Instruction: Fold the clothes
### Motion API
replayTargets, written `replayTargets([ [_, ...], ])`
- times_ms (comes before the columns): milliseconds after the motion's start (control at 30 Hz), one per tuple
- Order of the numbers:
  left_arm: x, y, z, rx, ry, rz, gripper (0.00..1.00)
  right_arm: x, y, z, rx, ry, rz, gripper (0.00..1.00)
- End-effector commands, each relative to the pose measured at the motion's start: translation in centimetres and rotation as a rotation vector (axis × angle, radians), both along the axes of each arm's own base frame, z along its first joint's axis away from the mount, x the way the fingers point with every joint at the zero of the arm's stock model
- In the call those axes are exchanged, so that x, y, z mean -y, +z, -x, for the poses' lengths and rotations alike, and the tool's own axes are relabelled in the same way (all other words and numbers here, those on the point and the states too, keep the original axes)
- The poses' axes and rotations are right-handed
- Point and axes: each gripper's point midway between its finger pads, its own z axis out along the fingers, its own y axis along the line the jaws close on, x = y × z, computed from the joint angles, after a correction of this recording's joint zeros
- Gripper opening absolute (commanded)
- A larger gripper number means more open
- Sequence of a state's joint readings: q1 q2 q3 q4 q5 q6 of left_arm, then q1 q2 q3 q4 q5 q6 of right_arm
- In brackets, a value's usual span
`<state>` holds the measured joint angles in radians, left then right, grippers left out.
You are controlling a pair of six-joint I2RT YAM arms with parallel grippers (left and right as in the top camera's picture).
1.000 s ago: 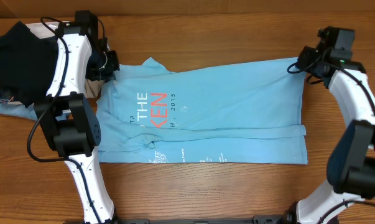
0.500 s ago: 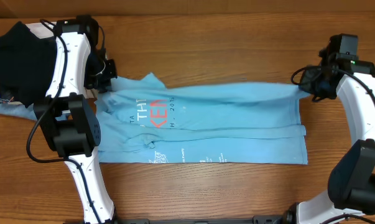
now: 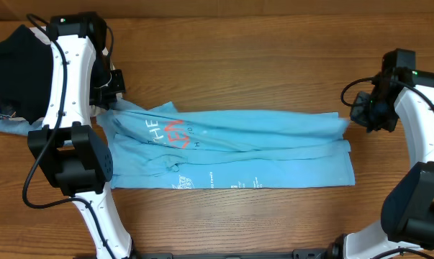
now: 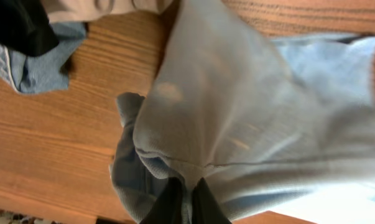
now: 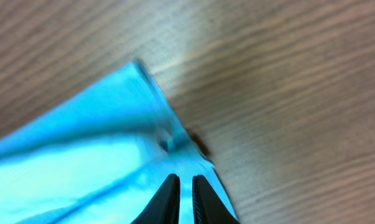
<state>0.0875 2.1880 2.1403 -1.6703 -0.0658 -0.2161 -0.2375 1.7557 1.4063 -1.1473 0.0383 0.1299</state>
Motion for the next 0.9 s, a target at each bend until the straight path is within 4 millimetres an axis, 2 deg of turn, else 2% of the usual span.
replayTargets([
  [0,-0.6,0.9,0.5,0.009,0.034,-0.037,0.04,0.8,1.5,0.0,0.033,-0.020,0.022,0.11],
  [200,0.4,-0.3,0.9,-0.024,0.008,-0.053,0.04,0.7,1.4,0.4,0.019,-0.024,0.011,0.11],
  [267,0.8,-0.7,0.6,-0.016,-0.008,-0.060,0.04,0.2,1.4,0.2,0.028,-0.017,-0.014,0.15],
  [333,1.5,-1.1,0.3,-0.007,-0.026,-0.060,0.04,-0.5,1.4,0.1,0.032,-0.006,-0.045,0.24],
  [533,3.0,-1.6,-0.5,0.021,-0.064,-0.061,0.04,-1.9,0.8,-0.1,0.026,0.024,-0.097,0.26],
  [700,3.4,-1.7,-0.7,0.028,-0.073,-0.060,0.04,-2.8,-1.6,-0.1,-0.018,0.045,-0.110,0.30],
  [867,3.4,-1.7,-0.6,0.027,-0.074,-0.061,0.04,-2.8,-4.4,-0.4,-0.034,0.045,-0.113,0.30],
])
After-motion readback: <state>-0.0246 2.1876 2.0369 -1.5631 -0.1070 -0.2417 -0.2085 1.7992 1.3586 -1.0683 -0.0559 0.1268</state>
